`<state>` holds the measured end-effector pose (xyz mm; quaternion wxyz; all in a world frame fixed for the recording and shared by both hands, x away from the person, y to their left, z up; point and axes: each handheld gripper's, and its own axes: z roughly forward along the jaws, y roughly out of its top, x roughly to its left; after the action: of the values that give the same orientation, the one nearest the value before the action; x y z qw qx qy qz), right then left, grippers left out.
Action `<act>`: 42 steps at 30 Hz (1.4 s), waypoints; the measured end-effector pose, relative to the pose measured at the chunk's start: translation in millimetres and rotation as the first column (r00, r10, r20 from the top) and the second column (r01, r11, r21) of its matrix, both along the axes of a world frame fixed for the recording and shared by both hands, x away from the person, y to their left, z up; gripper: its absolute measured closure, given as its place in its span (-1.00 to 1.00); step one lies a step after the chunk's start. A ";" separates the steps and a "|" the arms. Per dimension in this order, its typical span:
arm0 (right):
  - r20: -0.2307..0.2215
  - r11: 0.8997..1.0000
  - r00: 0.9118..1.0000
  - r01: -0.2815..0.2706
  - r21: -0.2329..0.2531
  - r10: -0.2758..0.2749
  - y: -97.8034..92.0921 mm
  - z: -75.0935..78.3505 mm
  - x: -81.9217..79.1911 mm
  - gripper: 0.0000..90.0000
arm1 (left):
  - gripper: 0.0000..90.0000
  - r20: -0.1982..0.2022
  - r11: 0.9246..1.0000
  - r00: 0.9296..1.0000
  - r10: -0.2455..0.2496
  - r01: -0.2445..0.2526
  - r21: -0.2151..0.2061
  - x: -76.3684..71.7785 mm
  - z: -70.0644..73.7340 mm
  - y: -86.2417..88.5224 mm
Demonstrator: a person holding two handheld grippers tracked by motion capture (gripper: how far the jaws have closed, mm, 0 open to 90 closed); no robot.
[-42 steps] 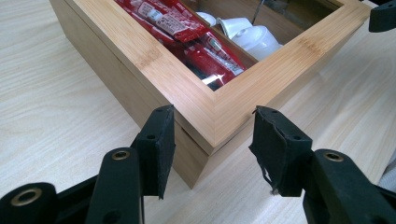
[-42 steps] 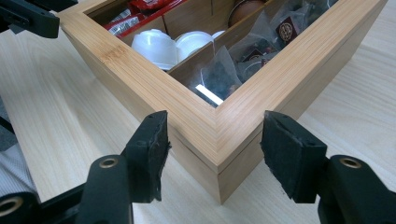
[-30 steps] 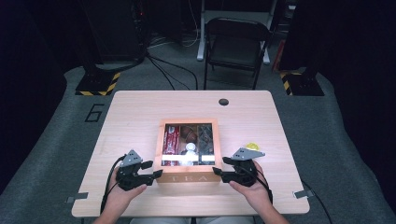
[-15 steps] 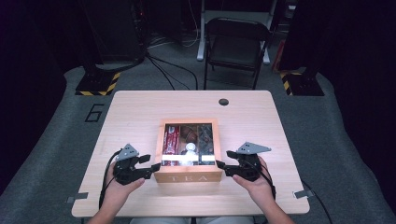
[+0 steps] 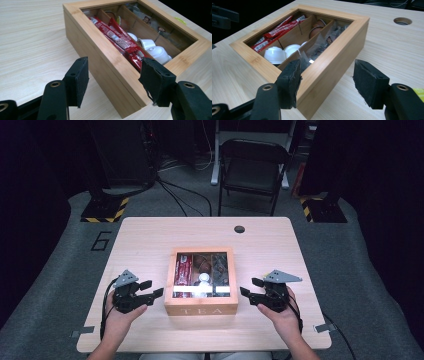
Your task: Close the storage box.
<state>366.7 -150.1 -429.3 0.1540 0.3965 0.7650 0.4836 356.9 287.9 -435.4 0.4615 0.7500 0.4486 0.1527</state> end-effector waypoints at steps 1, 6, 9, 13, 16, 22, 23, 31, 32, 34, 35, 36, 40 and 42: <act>-0.002 1.000 1.000 0.007 0.001 -0.007 -1.3 -0.5 -0.1 -0.14 | -0.11 -0.004 1.000 1.000 0.001 -0.001 0.004 0.1 -0.5 1.5; -0.007 0.999 0.999 0.041 0.005 -0.041 -10.1 -5.4 0.5 -0.15 | -0.11 -0.009 1.000 1.000 0.023 -0.023 0.012 0.9 -4.6 7.0; -0.008 0.998 0.998 0.059 0.007 -0.059 -15.6 -8.1 1.4 -0.15 | -0.12 -0.006 0.999 0.999 0.038 -0.038 0.012 1.4 -6.2 10.0; -0.011 0.997 0.997 0.080 0.000 -0.080 -20.2 -12.2 2.3 -0.15 | -0.12 -0.008 0.999 0.999 0.052 -0.051 0.012 2.8 -8.7 14.5; -0.012 0.996 0.996 0.086 -0.008 -0.087 -21.8 -15.2 2.9 -0.15 | -0.12 -0.013 0.998 0.998 0.062 -0.062 0.011 3.9 -10.6 17.3; -0.011 0.995 0.996 0.085 -0.049 -0.086 -20.1 -22.6 3.4 -0.15 | -0.12 -0.018 0.996 0.997 0.080 -0.079 0.029 5.8 -16.3 22.5; -0.011 0.995 0.996 0.083 -0.060 -0.084 -19.7 -24.2 3.6 -0.15 | -0.12 -0.012 0.996 0.996 0.086 -0.086 0.028 6.1 -17.5 23.1; -0.028 0.993 0.997 0.068 -0.094 -0.071 -15.7 -35.6 4.6 -0.15 | -0.12 -0.023 0.996 0.996 0.087 -0.087 0.037 7.2 -23.7 28.7; -0.027 0.993 0.997 0.066 -0.095 -0.068 -15.5 -36.9 4.9 -0.15 | -0.12 -0.020 0.995 0.996 0.088 -0.087 0.044 7.5 -24.6 29.3; -0.033 0.992 0.997 0.066 -0.105 -0.070 -15.5 -38.6 4.5 -0.15 | -0.12 -0.027 0.995 0.996 0.088 -0.087 0.047 7.8 -26.8 29.8; -0.029 0.992 0.997 0.065 -0.108 -0.069 -15.3 -39.8 4.7 -0.15 | -0.12 -0.026 0.995 0.996 0.090 -0.089 0.046 8.0 -28.5 29.9; -0.032 0.991 0.997 0.067 -0.116 -0.071 -15.5 -40.7 4.5 -0.15 | -0.12 -0.032 0.995 0.996 0.087 -0.085 0.050 8.2 -29.6 30.4; -0.042 0.991 0.997 0.059 -0.120 -0.064 -14.4 -45.4 4.5 -0.15 | -0.12 -0.049 0.994 0.995 0.093 -0.090 0.057 9.8 -35.8 32.2; -0.043 0.990 0.997 0.051 -0.133 -0.057 -13.7 -47.7 5.0 -0.15 | -0.12 -0.054 0.994 0.994 0.096 -0.093 0.057 10.3 -38.1 32.9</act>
<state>371.7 -163.7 -477.0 0.1750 0.4173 0.7876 0.4183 367.2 320.8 -473.6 0.4203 0.7442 0.4922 0.1651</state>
